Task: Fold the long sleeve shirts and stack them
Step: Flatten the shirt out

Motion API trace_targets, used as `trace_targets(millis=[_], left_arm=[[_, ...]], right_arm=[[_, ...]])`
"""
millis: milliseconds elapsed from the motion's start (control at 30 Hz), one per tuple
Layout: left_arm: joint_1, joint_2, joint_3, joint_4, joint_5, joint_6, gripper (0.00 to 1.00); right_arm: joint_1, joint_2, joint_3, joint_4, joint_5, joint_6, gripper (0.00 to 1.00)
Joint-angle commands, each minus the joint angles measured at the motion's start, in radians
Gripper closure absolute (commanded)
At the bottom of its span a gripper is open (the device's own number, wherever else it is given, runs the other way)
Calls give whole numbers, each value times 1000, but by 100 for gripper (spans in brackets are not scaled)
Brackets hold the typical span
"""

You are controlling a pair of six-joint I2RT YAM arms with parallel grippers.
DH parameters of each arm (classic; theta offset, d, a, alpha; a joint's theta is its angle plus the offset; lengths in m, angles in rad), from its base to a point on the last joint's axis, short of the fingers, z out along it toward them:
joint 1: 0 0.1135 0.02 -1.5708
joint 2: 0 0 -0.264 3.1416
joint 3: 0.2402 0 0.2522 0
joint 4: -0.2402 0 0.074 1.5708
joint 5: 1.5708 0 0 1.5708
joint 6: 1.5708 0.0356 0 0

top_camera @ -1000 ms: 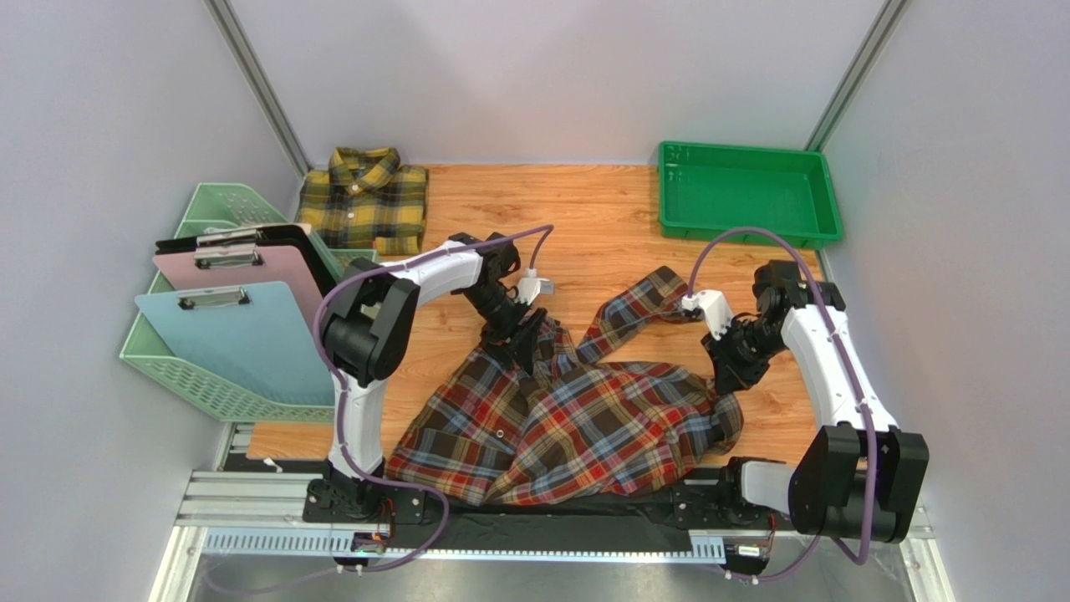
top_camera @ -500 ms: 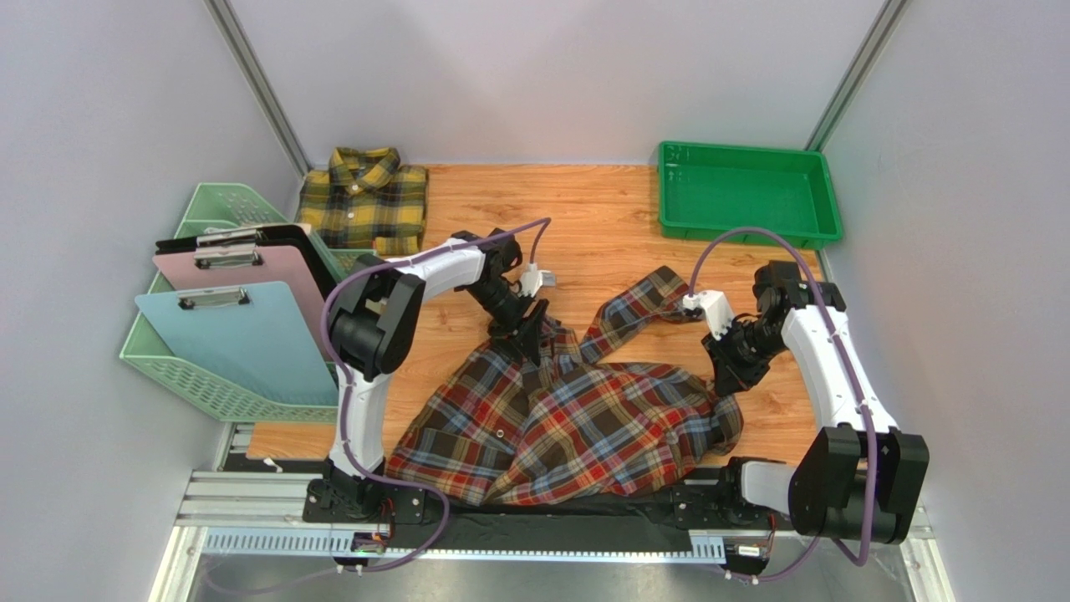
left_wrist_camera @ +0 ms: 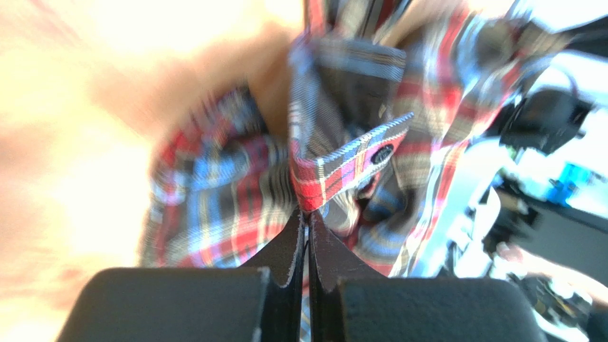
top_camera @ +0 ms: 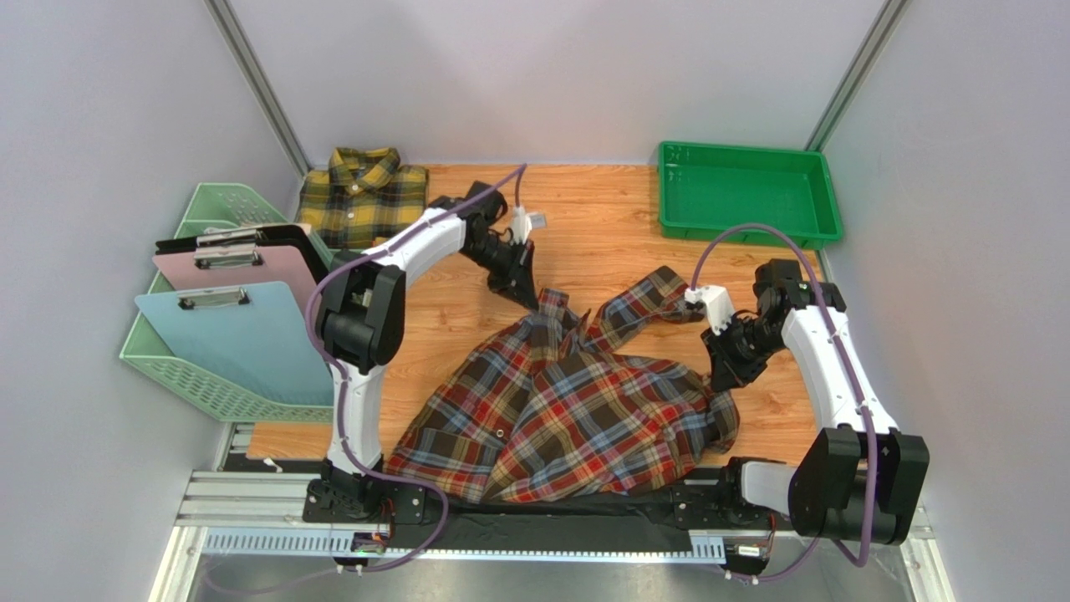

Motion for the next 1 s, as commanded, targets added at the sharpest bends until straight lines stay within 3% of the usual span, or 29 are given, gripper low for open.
trace_targets(millis=[0, 200, 300, 367, 400, 433, 500, 600, 733, 833, 967], left_arm=[[112, -23, 302, 33, -8, 55, 100], [208, -31, 708, 33, -48, 99, 100], [202, -63, 767, 38, 48, 99, 100], [183, -92, 753, 61, 126, 87, 100], [174, -126, 726, 68, 187, 73, 100], [162, -146, 710, 78, 214, 69, 100], [128, -211, 646, 99, 292, 69, 100], [82, -323, 530, 186, 427, 47, 100], [38, -446, 405, 380, 551, -54, 100], [2, -515, 353, 380, 591, -56, 100], [-33, -592, 273, 389, 588, -75, 100]], right_arm=[[0, 17, 26, 115, -35, 78, 100], [-16, 109, 85, 163, -41, 132, 100], [-22, 106, 59, 134, -67, 90, 93], [-23, 88, 43, 102, -106, 57, 86], [-23, 83, 42, 94, -120, 49, 63], [-25, 75, 47, 92, -134, 49, 49], [-25, 52, 82, 95, -192, 55, 28], [-25, 22, 124, 189, -278, 111, 11], [-25, 25, 131, 399, -407, 168, 7], [-13, 40, 89, 665, -585, 217, 0], [78, 17, 3, 862, -619, 256, 0]])
